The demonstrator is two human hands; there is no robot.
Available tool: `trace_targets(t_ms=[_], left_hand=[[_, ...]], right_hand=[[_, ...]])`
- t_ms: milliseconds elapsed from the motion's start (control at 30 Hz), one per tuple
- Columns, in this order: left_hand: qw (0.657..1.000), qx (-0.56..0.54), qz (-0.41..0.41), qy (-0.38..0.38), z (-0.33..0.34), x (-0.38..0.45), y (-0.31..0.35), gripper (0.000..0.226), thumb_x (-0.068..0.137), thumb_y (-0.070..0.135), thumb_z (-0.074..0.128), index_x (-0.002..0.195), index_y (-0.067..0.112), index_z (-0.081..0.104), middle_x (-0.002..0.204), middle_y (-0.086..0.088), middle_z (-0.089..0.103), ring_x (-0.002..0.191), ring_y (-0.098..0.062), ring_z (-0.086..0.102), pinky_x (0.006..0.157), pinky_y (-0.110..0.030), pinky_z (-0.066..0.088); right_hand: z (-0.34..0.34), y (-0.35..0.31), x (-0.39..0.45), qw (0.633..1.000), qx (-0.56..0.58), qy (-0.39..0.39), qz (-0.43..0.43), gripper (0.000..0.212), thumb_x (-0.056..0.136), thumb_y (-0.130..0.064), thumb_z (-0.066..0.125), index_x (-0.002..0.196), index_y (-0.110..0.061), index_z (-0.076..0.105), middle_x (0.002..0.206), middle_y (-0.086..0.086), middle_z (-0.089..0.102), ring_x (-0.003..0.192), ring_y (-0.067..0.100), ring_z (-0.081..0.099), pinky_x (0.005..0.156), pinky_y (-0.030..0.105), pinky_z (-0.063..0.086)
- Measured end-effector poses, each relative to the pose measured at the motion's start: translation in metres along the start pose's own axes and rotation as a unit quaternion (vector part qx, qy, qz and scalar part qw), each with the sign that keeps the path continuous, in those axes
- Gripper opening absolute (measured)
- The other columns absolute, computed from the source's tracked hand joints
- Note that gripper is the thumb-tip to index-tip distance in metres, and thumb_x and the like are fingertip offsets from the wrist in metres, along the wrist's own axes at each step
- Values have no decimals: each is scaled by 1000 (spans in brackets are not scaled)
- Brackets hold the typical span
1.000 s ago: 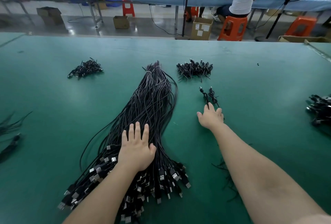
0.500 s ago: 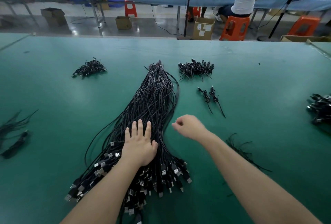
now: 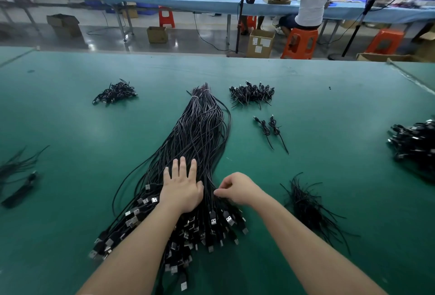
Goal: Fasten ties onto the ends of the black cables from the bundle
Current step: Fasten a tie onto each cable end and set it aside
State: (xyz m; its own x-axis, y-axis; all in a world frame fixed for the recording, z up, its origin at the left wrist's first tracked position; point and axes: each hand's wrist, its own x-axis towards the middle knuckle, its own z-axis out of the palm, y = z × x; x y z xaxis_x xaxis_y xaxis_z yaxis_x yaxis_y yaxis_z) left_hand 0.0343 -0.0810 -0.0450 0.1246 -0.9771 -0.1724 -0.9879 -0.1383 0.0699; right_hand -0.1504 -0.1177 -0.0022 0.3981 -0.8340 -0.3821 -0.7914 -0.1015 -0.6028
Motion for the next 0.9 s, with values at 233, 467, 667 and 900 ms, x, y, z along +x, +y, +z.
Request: trace_targets(t_ms=[233,467,667,900], left_hand=[[1000,-2,0,-8,-3,-2,1,70,102,46,15,159,18,-16,167,-16,-16,154,-33,-16,123,-56,-4],[1000,3,-2,-5,-2,-2,1,69,103,46,13,159,18,-16,167,-16,-16,154,-34,-16,123,-56,-4],[1000,-2,-6,-7,1,1,0,70,101,48,12,158,20,-19,166,-14,-18,153,-33,-18,123,-56,-7],[1000,-4,-6,-14,-1,0,-1,70,103,49,13,158,20,-17,167,-14,-18,153,-33,-18,123,-56,-7]], right_hand=[[-1,-1,-12,998,23,50,24,25,96,-37,64,77,-23,70,68,-6,68,59,14,59,62,26,51],[6,2,-24,995,44,81,21,22,105,-35,45,105,-19,61,78,-4,61,56,11,50,51,24,40],[17,14,-37,997,-11,82,9,23,104,-33,46,100,-20,65,75,-4,61,63,15,52,65,34,51],[38,24,-52,994,-57,95,8,41,101,-38,42,63,-21,38,56,-5,42,52,14,37,49,30,29]])
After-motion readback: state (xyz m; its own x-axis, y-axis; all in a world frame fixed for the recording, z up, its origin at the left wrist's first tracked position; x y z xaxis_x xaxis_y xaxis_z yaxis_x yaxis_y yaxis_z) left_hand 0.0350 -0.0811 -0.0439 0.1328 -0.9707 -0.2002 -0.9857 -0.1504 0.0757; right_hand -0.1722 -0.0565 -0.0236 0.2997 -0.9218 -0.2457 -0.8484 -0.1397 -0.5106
